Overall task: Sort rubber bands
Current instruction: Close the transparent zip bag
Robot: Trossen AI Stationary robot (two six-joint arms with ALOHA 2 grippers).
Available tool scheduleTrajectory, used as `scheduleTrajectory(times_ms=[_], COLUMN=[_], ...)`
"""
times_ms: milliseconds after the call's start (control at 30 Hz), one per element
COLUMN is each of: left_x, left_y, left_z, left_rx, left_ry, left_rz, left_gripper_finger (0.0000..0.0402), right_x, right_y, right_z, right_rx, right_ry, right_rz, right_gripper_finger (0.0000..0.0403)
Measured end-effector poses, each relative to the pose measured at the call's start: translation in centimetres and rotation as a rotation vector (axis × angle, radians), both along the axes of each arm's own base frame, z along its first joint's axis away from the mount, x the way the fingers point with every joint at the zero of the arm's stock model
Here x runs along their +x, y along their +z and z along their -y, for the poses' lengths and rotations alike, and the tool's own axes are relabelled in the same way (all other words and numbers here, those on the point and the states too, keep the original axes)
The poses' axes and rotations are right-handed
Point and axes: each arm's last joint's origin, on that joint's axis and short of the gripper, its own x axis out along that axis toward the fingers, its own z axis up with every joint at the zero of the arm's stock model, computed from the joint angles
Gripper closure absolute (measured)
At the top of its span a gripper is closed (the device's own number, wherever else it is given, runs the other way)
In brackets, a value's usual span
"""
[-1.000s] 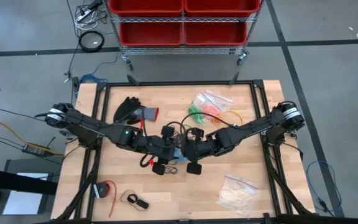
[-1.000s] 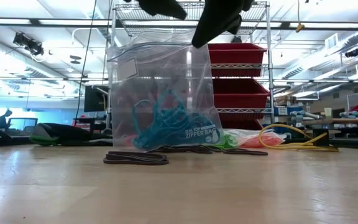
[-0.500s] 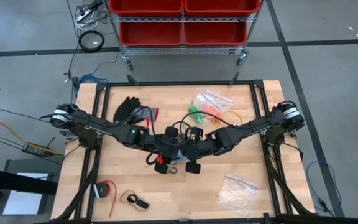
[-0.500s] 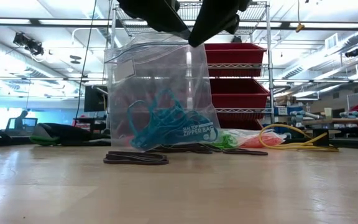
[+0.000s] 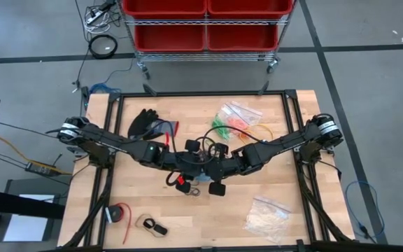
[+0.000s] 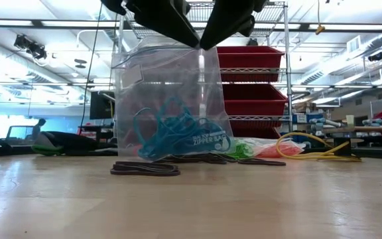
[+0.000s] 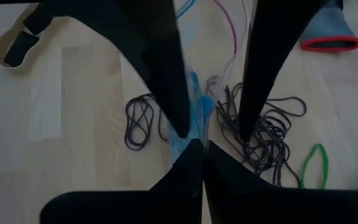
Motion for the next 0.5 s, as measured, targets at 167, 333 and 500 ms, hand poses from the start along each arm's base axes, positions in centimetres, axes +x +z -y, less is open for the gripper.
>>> scheduleTrajectory(times_ms=[167,333,500], left_x=[-0.01,0.05,0.05], left_y=[-0.06,-0.33,-0.34], left_z=[0.1,0.23,0.18], left_rx=[-0.021,-0.036,-0.033], left_ry=[-0.044,-0.067,-0.062], left_rz=[-0.012,-0.027,-0.029], left_gripper_finger=[0.0305,0.0326,0.0326], right_x=[0.0,0.01,0.03], right_y=[0.01,0.0,0.0], right_z=[0.02,0.05,0.15], right_rx=[-0.007,-0.005,-0.015], right_ry=[-0.003,-0.008,-0.021], right_rz=[0.002,0.002,0.006], right_gripper_finger=[0.0403,0.0403,0.0403])
